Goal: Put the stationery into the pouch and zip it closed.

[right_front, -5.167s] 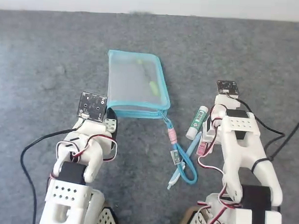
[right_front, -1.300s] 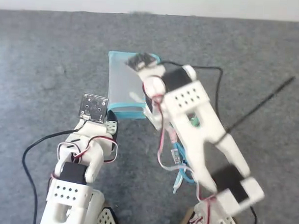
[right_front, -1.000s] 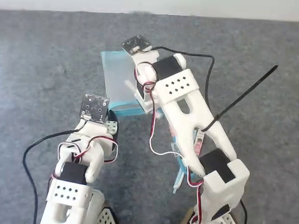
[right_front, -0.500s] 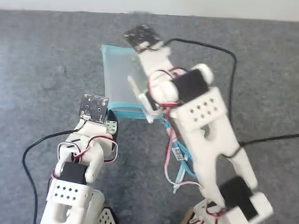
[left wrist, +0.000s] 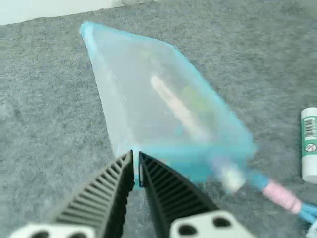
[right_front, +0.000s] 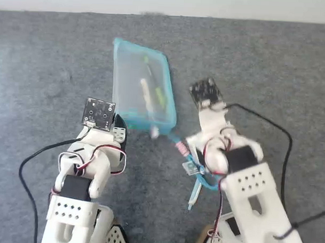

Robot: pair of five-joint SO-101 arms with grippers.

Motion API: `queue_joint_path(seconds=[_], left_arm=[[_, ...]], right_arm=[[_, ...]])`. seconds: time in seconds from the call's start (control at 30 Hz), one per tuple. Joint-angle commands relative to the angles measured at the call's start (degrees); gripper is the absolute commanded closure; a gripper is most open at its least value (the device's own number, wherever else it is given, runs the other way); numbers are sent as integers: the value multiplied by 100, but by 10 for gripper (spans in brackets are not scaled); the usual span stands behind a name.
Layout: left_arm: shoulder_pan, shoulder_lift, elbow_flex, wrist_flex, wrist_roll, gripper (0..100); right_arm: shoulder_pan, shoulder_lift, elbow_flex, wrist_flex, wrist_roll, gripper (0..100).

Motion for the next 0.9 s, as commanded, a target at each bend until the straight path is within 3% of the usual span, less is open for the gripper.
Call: queue_joint_path(seconds=[0.0,0.23,0.53,0.87], left_arm=[[0,-18,-479,53,62,989],[-18,-976,84,-70,53,988],[-1468,-1626,488,79,18,915],[-1503,-1653,585,70,26,902]], right_arm=[[40,-497,343,-75,229,750],[40,-514,1064,-444,255,750],[-13,-312,264,-330,211,747],[-936,2475,-1574,-321,255,747]])
